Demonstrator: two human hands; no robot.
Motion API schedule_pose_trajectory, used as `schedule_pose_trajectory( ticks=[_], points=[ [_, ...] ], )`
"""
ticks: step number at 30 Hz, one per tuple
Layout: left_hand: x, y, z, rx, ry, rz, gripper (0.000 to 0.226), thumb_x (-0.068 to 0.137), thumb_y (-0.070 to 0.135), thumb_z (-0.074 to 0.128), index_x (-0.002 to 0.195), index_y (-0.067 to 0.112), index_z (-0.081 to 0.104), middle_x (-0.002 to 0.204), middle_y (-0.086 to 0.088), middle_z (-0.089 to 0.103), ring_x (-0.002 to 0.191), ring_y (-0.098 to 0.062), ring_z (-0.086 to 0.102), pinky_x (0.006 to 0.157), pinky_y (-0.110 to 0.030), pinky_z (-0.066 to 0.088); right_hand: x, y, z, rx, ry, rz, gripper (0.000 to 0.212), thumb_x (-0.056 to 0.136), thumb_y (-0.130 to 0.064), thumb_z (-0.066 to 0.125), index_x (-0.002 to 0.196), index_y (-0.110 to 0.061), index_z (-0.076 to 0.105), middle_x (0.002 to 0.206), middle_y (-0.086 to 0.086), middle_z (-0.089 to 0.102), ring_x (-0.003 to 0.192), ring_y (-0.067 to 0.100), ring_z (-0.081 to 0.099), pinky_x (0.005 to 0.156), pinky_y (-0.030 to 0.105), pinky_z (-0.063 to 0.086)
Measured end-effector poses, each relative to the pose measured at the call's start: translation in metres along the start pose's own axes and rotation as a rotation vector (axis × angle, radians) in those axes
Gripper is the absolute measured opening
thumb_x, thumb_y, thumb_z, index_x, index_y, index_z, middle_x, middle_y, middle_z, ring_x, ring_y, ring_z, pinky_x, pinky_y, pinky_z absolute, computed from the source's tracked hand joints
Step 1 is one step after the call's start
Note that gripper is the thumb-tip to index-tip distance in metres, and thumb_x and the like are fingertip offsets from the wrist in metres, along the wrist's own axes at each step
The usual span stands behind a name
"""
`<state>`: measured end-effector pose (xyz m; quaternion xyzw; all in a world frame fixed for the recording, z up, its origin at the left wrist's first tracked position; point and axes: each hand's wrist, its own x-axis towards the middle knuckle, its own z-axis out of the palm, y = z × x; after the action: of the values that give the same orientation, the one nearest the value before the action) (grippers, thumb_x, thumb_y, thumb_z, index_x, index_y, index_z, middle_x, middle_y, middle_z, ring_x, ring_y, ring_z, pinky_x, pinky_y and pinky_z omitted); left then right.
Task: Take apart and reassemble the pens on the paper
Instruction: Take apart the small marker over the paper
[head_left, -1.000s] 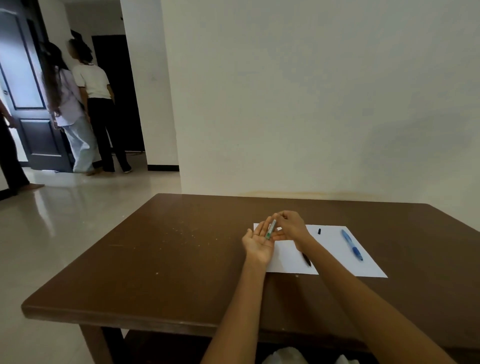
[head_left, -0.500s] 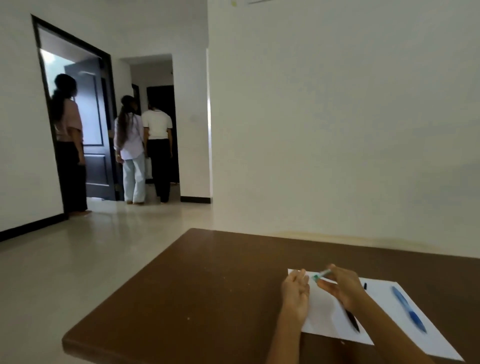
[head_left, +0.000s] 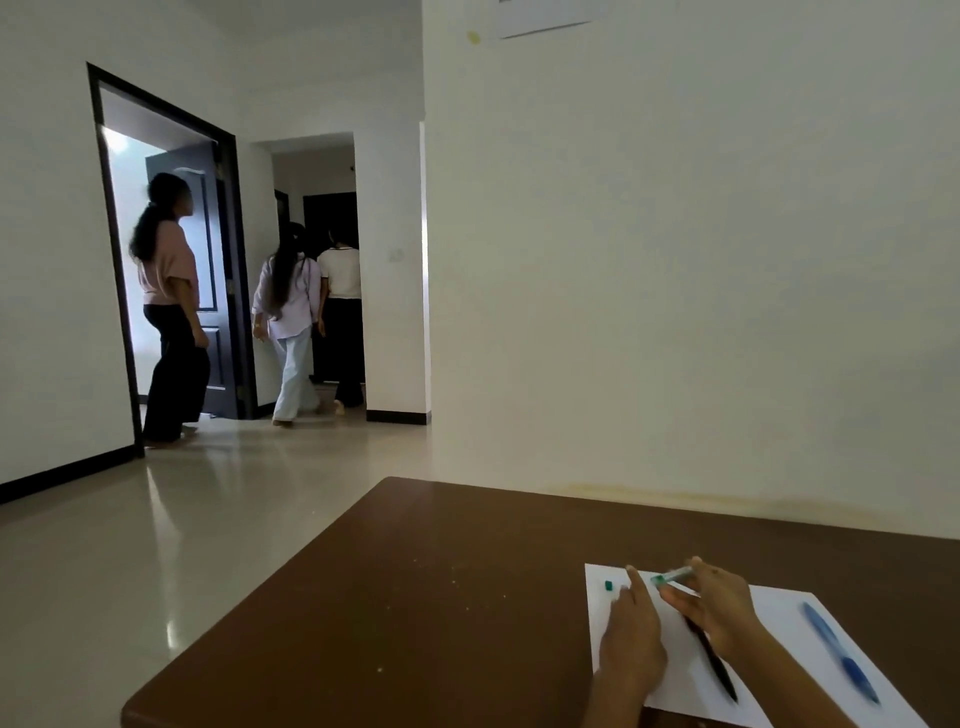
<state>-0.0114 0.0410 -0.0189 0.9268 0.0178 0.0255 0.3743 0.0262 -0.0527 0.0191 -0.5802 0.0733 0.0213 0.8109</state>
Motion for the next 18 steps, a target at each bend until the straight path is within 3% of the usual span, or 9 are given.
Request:
schedule_pose_trajectory(
  ticks=[4, 6, 9, 10, 11, 13, 14, 16, 18],
  points=[
    [0.004, 0.0, 0.0, -0.033, -0.01, -0.032, 0.074, 0.098, 0.018, 0.044, 0.149, 0.013, -0.009, 0.157, -0.009, 0.015, 0.142, -0.022, 0.024, 0.117, -0.035, 0.023, 0.0, -0.001, 0.0, 0.015, 0.03, 0.05, 0.016, 0.098, -0.008, 0.048, 0.106, 0.005, 0.054, 0.11, 0.027, 0.057, 0.09, 0.039, 0.059, 0.059, 0.034, 0.057],
    [0.006, 0.001, -0.003, -0.055, -0.017, -0.041, 0.074, 0.097, 0.016, 0.043, 0.149, 0.013, -0.011, 0.157, -0.008, 0.017, 0.142, -0.021, 0.025, 0.116, -0.034, 0.024, 0.0, -0.002, 0.002, 0.025, 0.04, 0.069, 0.017, 0.097, -0.008, 0.048, 0.107, 0.004, 0.054, 0.109, 0.027, 0.056, 0.097, 0.04, 0.057, 0.058, 0.033, 0.058],
    [0.007, 0.001, -0.005, -0.131, 0.003, -0.02, 0.069, 0.098, 0.013, 0.039, 0.149, 0.013, -0.008, 0.154, -0.007, 0.025, 0.137, -0.019, 0.033, 0.113, -0.029, 0.028, 0.001, -0.002, 0.003, 0.043, 0.063, 0.085, 0.027, 0.097, -0.008, 0.049, 0.117, 0.009, 0.054, 0.115, 0.029, 0.057, 0.106, 0.043, 0.059, 0.081, 0.04, 0.054],
    [0.007, 0.0, -0.006, -0.168, 0.026, -0.013, 0.067, 0.098, 0.013, 0.039, 0.149, 0.014, -0.004, 0.153, -0.006, 0.029, 0.136, -0.018, 0.034, 0.112, -0.027, 0.029, 0.0, -0.002, 0.003, 0.061, 0.068, 0.091, 0.027, 0.097, -0.009, 0.049, 0.117, 0.009, 0.054, 0.11, 0.028, 0.058, 0.098, 0.039, 0.061, 0.079, 0.038, 0.055],
    [0.008, -0.001, -0.006, -0.218, 0.055, -0.003, 0.064, 0.098, 0.013, 0.041, 0.15, 0.014, 0.004, 0.151, -0.005, 0.032, 0.136, -0.017, 0.035, 0.111, -0.025, 0.029, 0.0, -0.002, 0.003, 0.08, 0.062, 0.1, 0.025, 0.097, -0.009, 0.049, 0.115, 0.007, 0.055, 0.1, 0.026, 0.06, 0.084, 0.032, 0.062, 0.067, 0.031, 0.058],
    [0.012, -0.003, -0.008, -0.338, 0.141, 0.034, 0.052, 0.096, 0.013, 0.046, 0.145, 0.015, 0.029, 0.144, -0.003, 0.042, 0.13, -0.012, 0.041, 0.105, -0.019, 0.035, 0.0, -0.001, 0.002, 0.115, 0.04, 0.136, 0.016, 0.097, -0.009, 0.05, 0.103, 0.004, 0.057, 0.08, 0.019, 0.057, 0.066, 0.022, 0.054, 0.04, 0.019, 0.053],
    [0.013, -0.003, -0.01, -0.402, 0.182, 0.056, 0.044, 0.094, 0.011, 0.05, 0.137, 0.016, 0.043, 0.138, -0.003, 0.05, 0.122, -0.009, 0.048, 0.098, -0.014, 0.04, 0.001, -0.001, 0.002, 0.127, 0.028, 0.158, 0.014, 0.097, -0.008, 0.05, 0.095, 0.004, 0.057, 0.075, 0.018, 0.055, 0.063, 0.02, 0.053, 0.035, 0.017, 0.049],
    [0.016, -0.003, -0.016, -0.524, 0.236, 0.104, 0.031, 0.09, 0.007, 0.056, 0.119, 0.016, 0.061, 0.122, -0.005, 0.063, 0.104, -0.007, 0.058, 0.086, -0.011, 0.048, 0.002, -0.001, 0.003, 0.127, -0.011, 0.191, 0.019, 0.096, -0.007, 0.051, 0.082, 0.002, 0.057, 0.071, 0.017, 0.055, 0.056, 0.018, 0.054, 0.034, 0.015, 0.048],
    [0.017, -0.002, -0.018, -0.608, 0.269, 0.142, 0.027, 0.086, 0.004, 0.061, 0.105, 0.021, 0.069, 0.108, -0.004, 0.07, 0.095, -0.009, 0.064, 0.086, -0.02, 0.053, 0.004, 0.0, 0.004, 0.116, -0.075, 0.213, 0.02, 0.096, -0.008, 0.052, 0.079, 0.003, 0.058, 0.069, 0.016, 0.055, 0.053, 0.017, 0.053, 0.036, 0.015, 0.048]
  ],
)
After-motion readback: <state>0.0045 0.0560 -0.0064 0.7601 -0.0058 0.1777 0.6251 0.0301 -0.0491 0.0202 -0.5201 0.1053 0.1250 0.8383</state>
